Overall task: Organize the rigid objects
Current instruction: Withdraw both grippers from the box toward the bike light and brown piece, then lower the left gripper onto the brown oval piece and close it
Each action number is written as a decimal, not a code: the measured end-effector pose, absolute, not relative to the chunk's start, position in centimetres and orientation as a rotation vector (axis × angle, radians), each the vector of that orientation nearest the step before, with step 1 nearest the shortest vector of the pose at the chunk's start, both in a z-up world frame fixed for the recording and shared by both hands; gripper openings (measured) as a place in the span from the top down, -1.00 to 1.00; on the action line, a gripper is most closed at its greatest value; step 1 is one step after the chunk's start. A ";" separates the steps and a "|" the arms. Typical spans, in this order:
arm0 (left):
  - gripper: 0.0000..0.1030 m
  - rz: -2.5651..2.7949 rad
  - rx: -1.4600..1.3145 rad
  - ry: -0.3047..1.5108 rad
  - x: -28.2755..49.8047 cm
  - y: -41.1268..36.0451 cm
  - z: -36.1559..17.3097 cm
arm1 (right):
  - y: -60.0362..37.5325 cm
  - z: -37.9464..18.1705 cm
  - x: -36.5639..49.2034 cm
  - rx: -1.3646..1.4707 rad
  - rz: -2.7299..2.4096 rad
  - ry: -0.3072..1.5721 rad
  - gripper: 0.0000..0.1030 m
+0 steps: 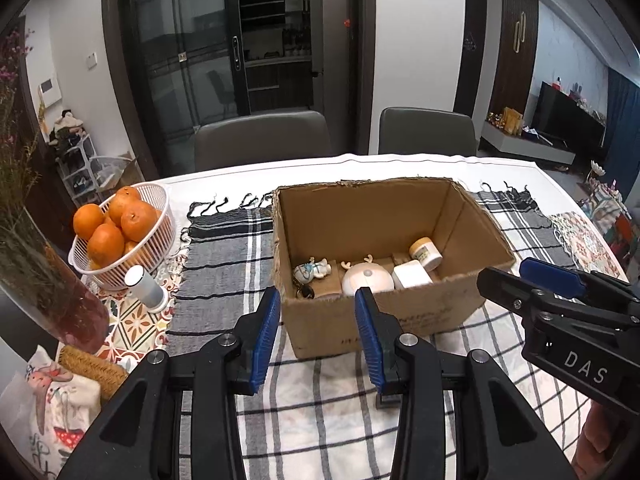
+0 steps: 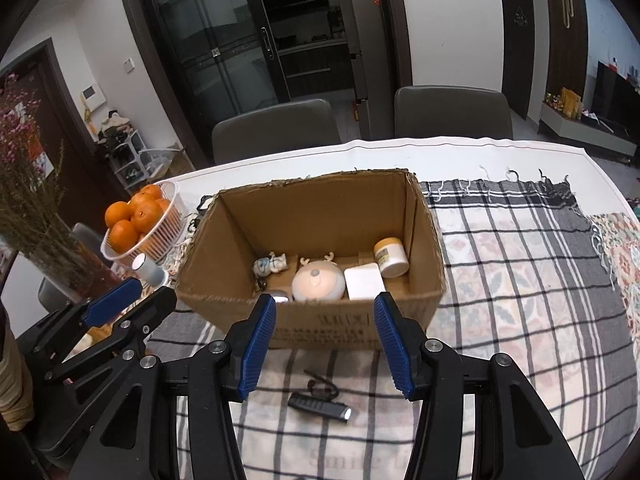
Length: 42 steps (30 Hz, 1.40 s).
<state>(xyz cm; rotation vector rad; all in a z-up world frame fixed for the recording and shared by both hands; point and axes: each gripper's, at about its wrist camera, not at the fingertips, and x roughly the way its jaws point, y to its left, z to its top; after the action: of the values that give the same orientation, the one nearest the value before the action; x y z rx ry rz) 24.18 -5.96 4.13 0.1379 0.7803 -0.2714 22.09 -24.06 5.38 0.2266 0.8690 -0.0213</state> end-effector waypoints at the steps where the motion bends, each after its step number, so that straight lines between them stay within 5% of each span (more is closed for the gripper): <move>1: 0.26 -0.270 0.140 0.779 23.8 -5.8 4.1 | -24.0 5.4 21.5 0.230 -0.026 0.866 -0.02; 42: 0.26 -0.289 0.131 1.043 13.6 -7.3 -5.6 | -24.3 -1.8 10.7 0.223 -0.015 0.958 -0.02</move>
<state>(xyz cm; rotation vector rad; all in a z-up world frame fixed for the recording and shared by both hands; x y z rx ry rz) 13.57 -7.35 -5.56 0.1312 1.0431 -0.2893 10.66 -24.31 -1.79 0.2228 0.9579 -0.0150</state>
